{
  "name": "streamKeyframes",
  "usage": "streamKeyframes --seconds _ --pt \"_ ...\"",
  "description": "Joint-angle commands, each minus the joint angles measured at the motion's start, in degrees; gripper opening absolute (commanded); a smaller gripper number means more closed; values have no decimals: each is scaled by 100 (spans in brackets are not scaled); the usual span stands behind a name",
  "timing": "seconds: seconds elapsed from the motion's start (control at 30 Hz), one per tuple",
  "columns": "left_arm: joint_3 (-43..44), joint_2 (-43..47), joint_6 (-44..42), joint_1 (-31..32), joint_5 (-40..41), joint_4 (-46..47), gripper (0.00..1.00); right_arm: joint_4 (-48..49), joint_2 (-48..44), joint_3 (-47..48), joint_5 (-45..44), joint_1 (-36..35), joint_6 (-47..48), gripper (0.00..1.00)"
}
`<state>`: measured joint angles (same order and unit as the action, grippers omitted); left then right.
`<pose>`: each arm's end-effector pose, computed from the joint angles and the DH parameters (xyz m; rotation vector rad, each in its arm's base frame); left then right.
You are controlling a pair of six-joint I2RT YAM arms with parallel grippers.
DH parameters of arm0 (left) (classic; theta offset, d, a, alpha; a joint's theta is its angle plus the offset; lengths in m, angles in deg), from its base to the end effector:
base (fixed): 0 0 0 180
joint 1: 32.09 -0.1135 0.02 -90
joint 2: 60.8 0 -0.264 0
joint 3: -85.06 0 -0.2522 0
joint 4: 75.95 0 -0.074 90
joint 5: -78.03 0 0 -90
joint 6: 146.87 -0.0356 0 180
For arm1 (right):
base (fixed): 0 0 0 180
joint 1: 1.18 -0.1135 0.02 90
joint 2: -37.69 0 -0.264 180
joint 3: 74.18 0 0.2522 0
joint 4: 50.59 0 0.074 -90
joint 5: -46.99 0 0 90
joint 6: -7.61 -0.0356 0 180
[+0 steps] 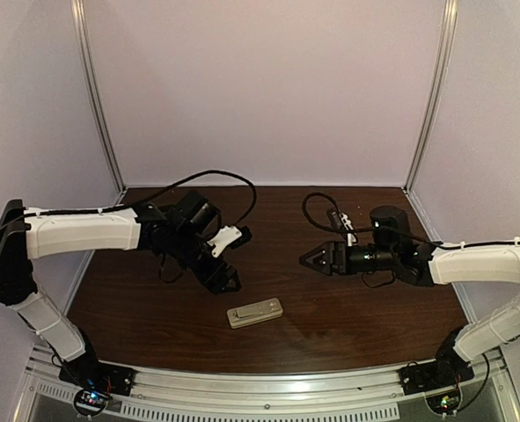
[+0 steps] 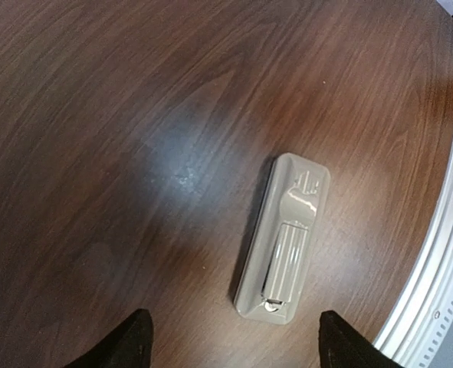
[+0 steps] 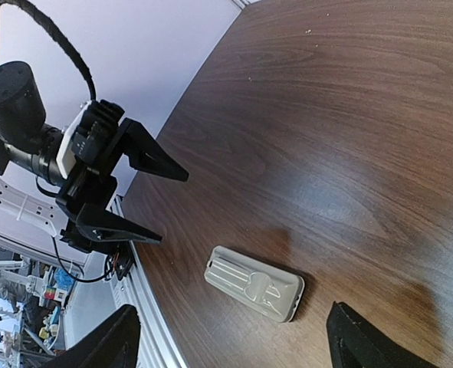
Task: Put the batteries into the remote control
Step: Load the battery cover onto the remote control without the battery cover.
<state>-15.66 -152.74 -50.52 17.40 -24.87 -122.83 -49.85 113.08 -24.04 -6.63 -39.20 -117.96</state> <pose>0.2084 -0.2561 0.2284 1.0736 2.4890 -0.6161 0.2036 0.1860 0.2188 -0.5050 2.1605 1.4074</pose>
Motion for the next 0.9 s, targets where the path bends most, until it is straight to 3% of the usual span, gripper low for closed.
streamKeyframes --seconds 0.0,0.37,0.87 --pt "-400 -22 371 -63 45 461 76 304 159 98 325 -63 -162 85" --pt "-505 -355 291 -16 -72 616 71 245 243 122 291 -83 -115 87" --pt "-414 -947 140 271 483 488 64 -62 244 223 185 -84 100 89"
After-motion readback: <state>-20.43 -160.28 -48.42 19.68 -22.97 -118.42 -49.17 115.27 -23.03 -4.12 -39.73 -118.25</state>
